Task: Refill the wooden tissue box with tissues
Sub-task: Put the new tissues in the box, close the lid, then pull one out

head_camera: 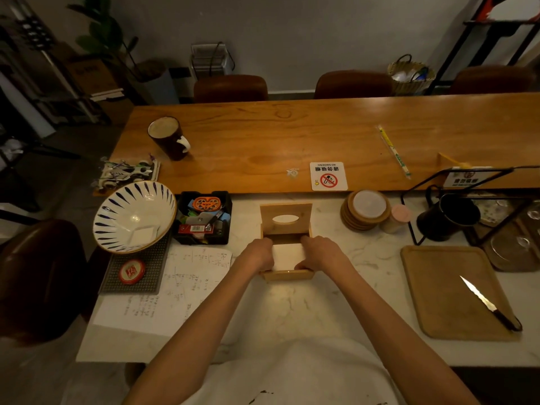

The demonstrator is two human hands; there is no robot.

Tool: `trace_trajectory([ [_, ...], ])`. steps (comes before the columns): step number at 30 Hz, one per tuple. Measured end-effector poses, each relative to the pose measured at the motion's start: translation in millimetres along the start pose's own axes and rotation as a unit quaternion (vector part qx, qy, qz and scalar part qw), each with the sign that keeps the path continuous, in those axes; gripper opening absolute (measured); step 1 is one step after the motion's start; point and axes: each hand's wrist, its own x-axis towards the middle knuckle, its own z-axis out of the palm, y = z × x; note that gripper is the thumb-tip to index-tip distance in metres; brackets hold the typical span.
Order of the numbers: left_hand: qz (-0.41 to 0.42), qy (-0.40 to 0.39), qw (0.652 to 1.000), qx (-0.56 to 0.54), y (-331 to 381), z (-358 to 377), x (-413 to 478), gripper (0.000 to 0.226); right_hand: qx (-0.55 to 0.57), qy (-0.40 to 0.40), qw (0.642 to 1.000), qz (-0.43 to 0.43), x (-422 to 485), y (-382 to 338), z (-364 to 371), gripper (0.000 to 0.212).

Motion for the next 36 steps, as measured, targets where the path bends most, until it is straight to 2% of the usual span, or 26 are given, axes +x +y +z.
trace_trajectory([
  [3, -0.001, -0.028, 1.000, 0.001, -1, 0, 1, 0.053, 0.005, -0.023, 1.000, -0.009, 0, 3, -1, 0.057],
  [8, 0.006, -0.026, 0.999, 0.025, 2, -2, -2, 0.048, -0.003, -0.044, 0.999, -0.011, -2, 1, -6, 0.055],
  [13, 0.009, -0.037, 0.999, 0.000, 0, -6, -5, 0.052, 0.015, -0.056, 0.998, -0.007, -6, 0, -9, 0.055],
  [15, 0.034, -0.061, 0.995, -0.065, -4, -11, -12, 0.064, 0.054, -0.060, 0.997, -0.013, -14, 4, -10, 0.064],
  [17, 0.059, -0.034, 0.989, -0.131, -11, -17, -25, 0.069, 0.122, -0.050, 0.991, -0.015, -24, 13, -11, 0.070],
  [19, 0.081, 0.008, 0.984, -0.156, -19, -18, -36, 0.061, 0.192, -0.054, 0.979, -0.026, -34, 23, -11, 0.066],
  [21, 0.108, 0.011, 0.977, -0.182, -27, -14, -43, 0.054, 0.251, -0.064, 0.964, -0.058, -40, 28, -6, 0.059],
  [23, 0.117, 0.057, 0.956, -0.262, -33, -9, -48, 0.046, 0.373, -0.026, 0.924, -0.081, -45, 30, -1, 0.050],
  [24, 0.109, 0.104, 0.935, -0.322, -35, -7, -49, 0.041, 0.457, -0.004, 0.886, -0.080, -47, 30, 2, 0.046],
  [26, 0.068, 0.151, 0.872, -0.461, -38, 0, -50, 0.030, 0.629, -0.006, 0.777, -0.031, -49, 31, 9, 0.050],
  [27, 0.051, 0.127, 0.842, -0.523, -36, 4, -51, 0.030, 0.690, -0.021, 0.723, -0.003, -48, 32, 13, 0.056],
  [28, 0.045, 0.086, 0.816, -0.569, -34, 9, -53, 0.033, 0.727, -0.034, 0.685, 0.015, -47, 34, 17, 0.062],
  [29, 0.050, 0.044, 0.802, -0.594, -31, 14, -54, 0.036, 0.748, -0.046, 0.662, 0.023, -46, 37, 22, 0.066],
  [32, 0.079, -0.003, 0.808, -0.584, -21, 23, -61, 0.036, 0.767, -0.065, 0.639, 0.018, -46, 41, 28, 0.069],
  [36, 0.056, 0.021, 0.809, -0.585, -24, 29, -54, 0.036, 0.752, -0.050, 0.657, 0.024, -49, 43, 32, 0.063],
])
